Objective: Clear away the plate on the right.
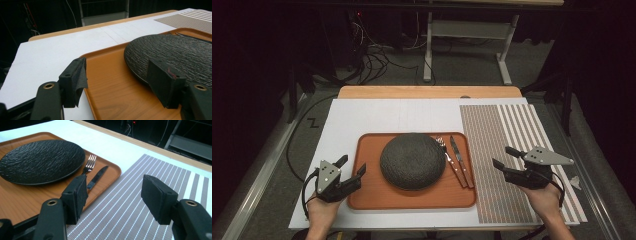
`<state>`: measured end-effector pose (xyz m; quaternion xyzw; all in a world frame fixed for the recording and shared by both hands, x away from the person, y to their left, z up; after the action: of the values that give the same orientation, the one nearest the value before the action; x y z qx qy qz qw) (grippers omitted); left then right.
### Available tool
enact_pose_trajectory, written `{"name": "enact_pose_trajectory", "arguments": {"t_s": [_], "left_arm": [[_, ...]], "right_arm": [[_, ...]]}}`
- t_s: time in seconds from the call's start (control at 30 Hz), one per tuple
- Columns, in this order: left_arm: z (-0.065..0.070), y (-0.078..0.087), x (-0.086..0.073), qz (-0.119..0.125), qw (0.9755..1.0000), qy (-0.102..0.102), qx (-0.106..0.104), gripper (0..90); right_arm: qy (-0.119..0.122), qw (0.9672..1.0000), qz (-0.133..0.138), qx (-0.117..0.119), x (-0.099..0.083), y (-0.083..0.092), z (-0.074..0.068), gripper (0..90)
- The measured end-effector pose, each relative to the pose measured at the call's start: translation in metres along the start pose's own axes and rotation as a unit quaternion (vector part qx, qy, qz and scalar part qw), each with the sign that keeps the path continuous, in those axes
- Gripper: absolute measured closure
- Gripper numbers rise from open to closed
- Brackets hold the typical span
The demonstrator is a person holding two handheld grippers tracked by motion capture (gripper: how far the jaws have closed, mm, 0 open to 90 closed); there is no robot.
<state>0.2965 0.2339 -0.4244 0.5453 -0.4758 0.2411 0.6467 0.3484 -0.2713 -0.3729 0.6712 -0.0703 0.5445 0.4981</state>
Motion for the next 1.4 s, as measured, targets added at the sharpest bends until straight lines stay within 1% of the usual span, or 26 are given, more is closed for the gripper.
{"name": "enact_pose_trajectory", "arguments": {"t_s": [0.1,0.47,0.77,0.8,0.93,1.23,1.3,1.4], "left_arm": [[0.0,0.0,0.0,-0.001,1.0,-0.001,0.0,33.0],[0.0,0.0,0.0,0.0,1.0,0.0,0.0,33.0],[0.0,0.0,0.0,0.002,1.0,0.0,0.0,32.9],[0.0,0.0,0.0,0.002,1.0,0.0,0.0,32.9],[0.0,0.0,0.0,0.003,1.0,0.002,0.0,32.9],[0.0,0.0,0.0,0.004,1.0,0.002,0.0,32.9],[0.0,0.0,0.0,0.002,1.0,0.0,0.0,32.9],[0.0,0.0,0.0,0.003,1.0,0.002,0.0,32.9]], "right_arm": [[-0.005,1.0,-0.001,-0.001,-0.004,0.001,0.002,39.3],[-0.024,0.9996,0.01,-0.006,-0.012,0.007,0.01,38.2],[-0.034,0.9992,0.017,-0.014,-0.019,0.009,0.015,37.8],[-0.039,0.999,0.017,-0.013,-0.02,0.01,0.015,37.8],[-0.041,0.9989,0.02,-0.013,-0.022,0.011,0.018,37.8],[-0.057,0.998,0.022,-0.017,-0.028,0.012,0.022,37.2],[-0.057,0.998,0.025,-0.015,-0.029,0.013,0.024,36.9],[-0.059,0.9977,0.027,-0.02,-0.031,0.014,0.026,36.6]]}}
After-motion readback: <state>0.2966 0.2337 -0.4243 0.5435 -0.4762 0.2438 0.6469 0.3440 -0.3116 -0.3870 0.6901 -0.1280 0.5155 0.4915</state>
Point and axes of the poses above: each handheld gripper's, and its own axes: y roughly backward along the jaws, x roughly out of its top, z roughly to its right, the point moved 2 cm from there along -y, roughly forward along the jaws, and after that the axes turned 10 degrees about -z, right-handed, at the moved point
